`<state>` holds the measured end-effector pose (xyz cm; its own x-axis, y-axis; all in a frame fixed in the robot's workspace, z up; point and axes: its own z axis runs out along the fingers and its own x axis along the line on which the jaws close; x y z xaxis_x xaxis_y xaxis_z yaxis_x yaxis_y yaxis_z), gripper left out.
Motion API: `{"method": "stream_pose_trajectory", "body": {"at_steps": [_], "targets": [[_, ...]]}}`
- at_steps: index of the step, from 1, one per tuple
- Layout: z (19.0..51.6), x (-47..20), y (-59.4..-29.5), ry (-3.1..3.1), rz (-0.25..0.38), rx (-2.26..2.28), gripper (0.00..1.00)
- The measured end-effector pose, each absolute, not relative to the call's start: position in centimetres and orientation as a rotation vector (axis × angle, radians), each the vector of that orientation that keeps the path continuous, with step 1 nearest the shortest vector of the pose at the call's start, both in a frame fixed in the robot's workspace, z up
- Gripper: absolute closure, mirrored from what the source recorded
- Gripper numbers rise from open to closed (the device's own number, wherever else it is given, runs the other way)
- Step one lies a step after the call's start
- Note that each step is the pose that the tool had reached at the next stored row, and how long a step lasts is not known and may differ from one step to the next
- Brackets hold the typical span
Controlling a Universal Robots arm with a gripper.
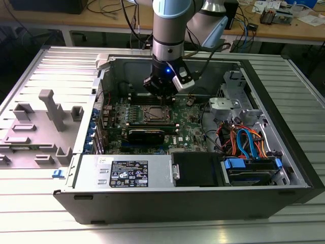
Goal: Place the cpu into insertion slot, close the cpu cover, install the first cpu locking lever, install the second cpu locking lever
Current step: 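Install the second cpu locking lever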
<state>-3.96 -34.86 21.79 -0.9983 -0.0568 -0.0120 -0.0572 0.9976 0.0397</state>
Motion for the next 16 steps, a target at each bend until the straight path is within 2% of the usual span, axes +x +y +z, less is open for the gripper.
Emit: {"method": "stream_pose_trajectory", "body": {"at_steps": [2,4,8,16], "targets": [[21.8,-4.0,-34.9,3.13,0.062,-0.089,0.89],[21.9,-4.0,-37.5,3.132,0.066,-0.089,0.89],[23.2,-4.0,-37.7,3.134,0.067,-0.079,0.89],[23.4,-4.0,-37.8,3.137,0.067,-0.076,0.89]]}}
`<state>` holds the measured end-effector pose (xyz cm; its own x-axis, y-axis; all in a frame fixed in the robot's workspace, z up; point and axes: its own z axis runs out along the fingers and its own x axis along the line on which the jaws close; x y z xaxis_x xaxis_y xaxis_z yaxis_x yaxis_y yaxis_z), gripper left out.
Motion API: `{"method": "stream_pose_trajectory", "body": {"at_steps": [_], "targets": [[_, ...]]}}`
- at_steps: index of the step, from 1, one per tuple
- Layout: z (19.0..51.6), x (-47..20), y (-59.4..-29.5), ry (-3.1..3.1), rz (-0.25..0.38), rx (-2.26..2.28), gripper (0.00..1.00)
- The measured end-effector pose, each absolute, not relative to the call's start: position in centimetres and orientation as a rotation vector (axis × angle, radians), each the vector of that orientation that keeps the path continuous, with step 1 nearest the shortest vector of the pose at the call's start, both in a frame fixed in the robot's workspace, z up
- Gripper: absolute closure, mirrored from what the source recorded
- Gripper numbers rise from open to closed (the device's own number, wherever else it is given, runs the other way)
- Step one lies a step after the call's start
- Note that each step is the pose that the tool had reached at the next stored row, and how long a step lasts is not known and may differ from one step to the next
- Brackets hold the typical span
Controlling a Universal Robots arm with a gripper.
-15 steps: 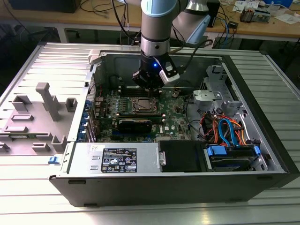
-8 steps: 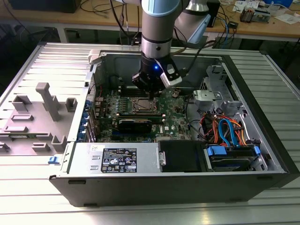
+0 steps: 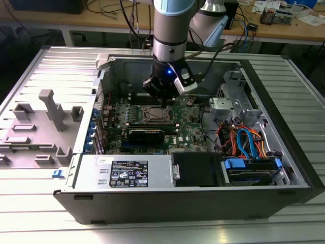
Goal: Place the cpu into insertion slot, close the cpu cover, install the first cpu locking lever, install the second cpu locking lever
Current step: 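Install the second cpu locking lever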
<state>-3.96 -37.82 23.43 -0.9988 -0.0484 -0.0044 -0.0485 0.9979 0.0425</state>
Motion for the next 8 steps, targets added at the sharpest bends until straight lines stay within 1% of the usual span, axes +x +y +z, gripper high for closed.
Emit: {"method": "stream_pose_trajectory", "body": {"at_steps": [8], "targets": [[23.44,-3.97,-38.84,3.137,0.067,-0.076,0.89]]}}
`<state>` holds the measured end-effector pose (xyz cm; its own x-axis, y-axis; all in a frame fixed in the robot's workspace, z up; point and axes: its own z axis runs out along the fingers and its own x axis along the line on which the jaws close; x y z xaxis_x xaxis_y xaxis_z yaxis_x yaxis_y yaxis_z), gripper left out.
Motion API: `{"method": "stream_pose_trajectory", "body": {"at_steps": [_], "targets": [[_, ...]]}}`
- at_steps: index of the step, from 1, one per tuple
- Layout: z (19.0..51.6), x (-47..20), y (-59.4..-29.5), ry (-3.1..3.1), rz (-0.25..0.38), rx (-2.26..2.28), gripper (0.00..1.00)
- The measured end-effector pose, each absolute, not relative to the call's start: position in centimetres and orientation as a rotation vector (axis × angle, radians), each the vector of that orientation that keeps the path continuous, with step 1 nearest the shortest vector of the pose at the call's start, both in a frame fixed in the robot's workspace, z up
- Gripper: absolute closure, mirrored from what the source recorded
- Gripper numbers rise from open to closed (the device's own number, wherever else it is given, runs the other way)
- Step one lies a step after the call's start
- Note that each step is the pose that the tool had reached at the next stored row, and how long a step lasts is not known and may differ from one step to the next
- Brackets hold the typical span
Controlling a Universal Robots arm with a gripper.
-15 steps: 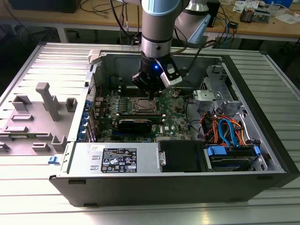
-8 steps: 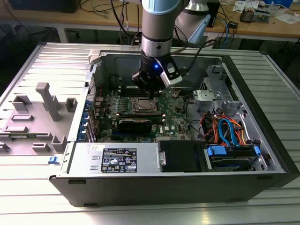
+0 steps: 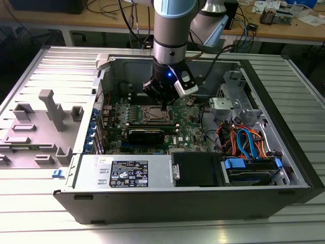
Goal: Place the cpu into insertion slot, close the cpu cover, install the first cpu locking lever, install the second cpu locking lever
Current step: 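Install the second cpu locking lever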
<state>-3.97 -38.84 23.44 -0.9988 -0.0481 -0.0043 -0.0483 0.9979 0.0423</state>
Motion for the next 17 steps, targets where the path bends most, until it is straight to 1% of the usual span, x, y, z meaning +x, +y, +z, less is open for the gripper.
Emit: {"method": "stream_pose_trajectory", "body": {"at_steps": [17], "targets": [[23.87,-3.96,-39.24,3.137,0.067,-0.071,0.89]]}}
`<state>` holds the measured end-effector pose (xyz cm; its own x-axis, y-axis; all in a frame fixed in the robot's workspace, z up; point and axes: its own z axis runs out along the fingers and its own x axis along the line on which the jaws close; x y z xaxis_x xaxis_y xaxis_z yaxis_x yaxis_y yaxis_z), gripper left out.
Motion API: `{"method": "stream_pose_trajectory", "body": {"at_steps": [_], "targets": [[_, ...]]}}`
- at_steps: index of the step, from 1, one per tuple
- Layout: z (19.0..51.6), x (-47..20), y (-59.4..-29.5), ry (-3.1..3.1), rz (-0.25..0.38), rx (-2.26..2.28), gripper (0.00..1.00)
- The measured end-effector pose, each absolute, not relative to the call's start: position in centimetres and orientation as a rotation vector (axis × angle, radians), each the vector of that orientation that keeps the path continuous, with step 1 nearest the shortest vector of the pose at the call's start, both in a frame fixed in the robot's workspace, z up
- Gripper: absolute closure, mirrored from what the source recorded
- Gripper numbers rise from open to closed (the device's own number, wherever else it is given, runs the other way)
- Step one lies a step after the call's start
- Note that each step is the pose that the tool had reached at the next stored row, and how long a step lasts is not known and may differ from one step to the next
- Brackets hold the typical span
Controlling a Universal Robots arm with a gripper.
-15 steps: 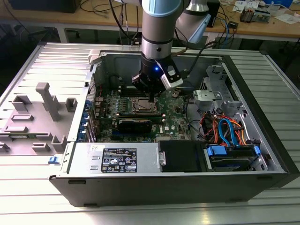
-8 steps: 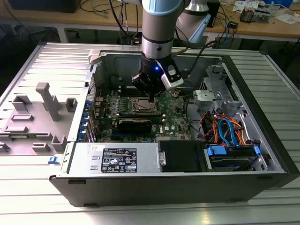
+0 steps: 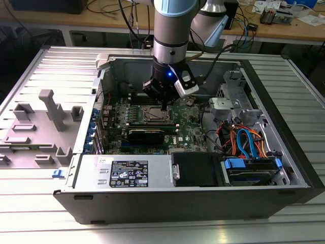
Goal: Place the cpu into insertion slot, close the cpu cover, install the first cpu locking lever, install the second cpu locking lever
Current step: 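Install the second cpu locking lever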
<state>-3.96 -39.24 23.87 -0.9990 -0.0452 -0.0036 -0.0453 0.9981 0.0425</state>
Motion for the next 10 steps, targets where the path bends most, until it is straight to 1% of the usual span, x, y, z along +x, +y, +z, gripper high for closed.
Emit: {"method": "stream_pose_trajectory", "body": {"at_steps": [7,10], "targets": [[23.87,-3.96,-39.25,3.137,0.067,-0.071,0.89],[23.87,-3.96,-39.8,3.138,0.067,-0.071,0.89]]}}
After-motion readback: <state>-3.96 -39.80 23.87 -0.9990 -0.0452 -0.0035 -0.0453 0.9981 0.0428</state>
